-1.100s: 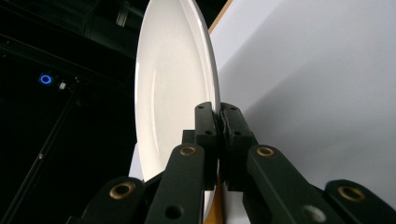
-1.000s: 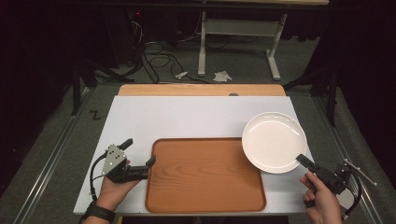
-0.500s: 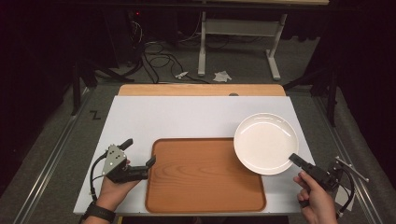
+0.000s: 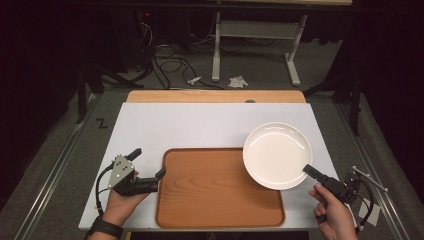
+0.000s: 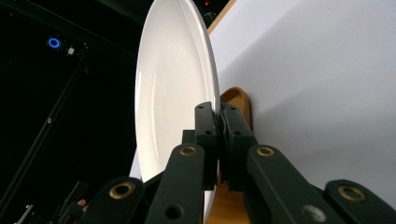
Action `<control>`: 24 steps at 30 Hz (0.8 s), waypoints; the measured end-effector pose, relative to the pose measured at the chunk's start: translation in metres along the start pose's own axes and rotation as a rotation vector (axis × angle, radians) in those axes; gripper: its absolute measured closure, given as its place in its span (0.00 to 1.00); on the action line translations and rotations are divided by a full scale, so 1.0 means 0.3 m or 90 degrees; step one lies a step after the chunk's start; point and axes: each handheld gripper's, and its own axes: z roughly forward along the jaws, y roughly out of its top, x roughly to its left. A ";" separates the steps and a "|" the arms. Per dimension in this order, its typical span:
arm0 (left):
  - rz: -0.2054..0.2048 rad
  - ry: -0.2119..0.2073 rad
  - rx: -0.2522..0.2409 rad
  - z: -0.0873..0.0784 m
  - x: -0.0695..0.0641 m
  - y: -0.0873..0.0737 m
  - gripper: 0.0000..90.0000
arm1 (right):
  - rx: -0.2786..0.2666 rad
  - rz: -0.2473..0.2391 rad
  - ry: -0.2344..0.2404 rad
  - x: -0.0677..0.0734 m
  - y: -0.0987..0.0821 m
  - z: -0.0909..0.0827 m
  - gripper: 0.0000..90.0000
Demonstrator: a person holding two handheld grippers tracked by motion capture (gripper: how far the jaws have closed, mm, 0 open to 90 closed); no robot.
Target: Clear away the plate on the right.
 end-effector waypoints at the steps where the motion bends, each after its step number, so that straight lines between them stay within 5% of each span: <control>1: -0.002 0.000 -0.002 0.000 0.000 0.000 0.00 | 0.002 -0.001 0.002 0.002 -0.002 0.002 1.00; 24: 0.002 0.006 -0.009 -0.010 0.007 0.004 0.00 | 0.075 -0.030 0.026 0.072 -0.071 0.073 1.00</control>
